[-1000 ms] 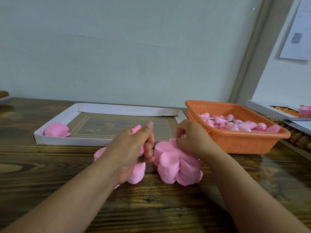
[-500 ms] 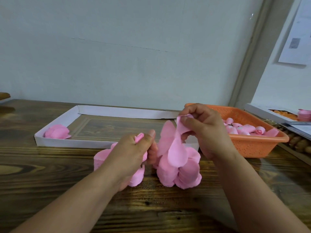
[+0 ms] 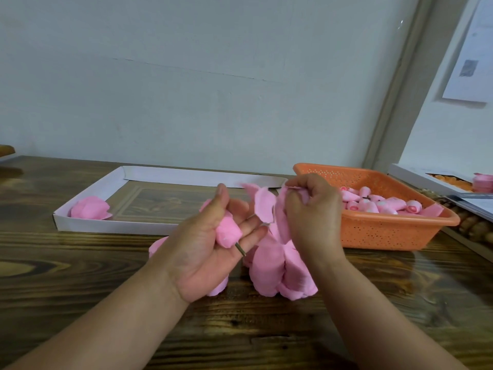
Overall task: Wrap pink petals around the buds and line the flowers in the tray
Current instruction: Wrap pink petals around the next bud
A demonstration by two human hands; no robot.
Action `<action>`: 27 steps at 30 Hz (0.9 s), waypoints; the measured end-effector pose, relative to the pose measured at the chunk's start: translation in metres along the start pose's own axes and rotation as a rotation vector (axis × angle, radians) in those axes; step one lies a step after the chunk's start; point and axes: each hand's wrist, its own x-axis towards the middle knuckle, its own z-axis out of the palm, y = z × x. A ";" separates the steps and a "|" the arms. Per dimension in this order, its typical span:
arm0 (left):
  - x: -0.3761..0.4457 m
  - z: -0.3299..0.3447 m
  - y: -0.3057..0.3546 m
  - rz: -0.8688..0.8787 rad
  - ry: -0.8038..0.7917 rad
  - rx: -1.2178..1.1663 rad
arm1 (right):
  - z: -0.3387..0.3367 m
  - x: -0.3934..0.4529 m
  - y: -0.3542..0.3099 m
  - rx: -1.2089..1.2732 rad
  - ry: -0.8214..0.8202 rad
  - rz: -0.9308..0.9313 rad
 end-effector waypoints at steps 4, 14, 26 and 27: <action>-0.001 0.001 0.000 0.037 -0.024 -0.028 | 0.003 -0.010 0.000 0.018 0.002 0.012; 0.001 -0.008 -0.002 0.015 0.014 0.165 | 0.000 -0.014 0.000 -0.126 -0.171 -0.150; 0.006 -0.011 -0.003 0.056 0.214 0.183 | -0.002 -0.024 -0.017 -0.117 -0.370 -0.166; 0.007 -0.011 -0.003 0.060 0.205 0.181 | -0.002 -0.024 -0.016 -0.124 -0.383 -0.150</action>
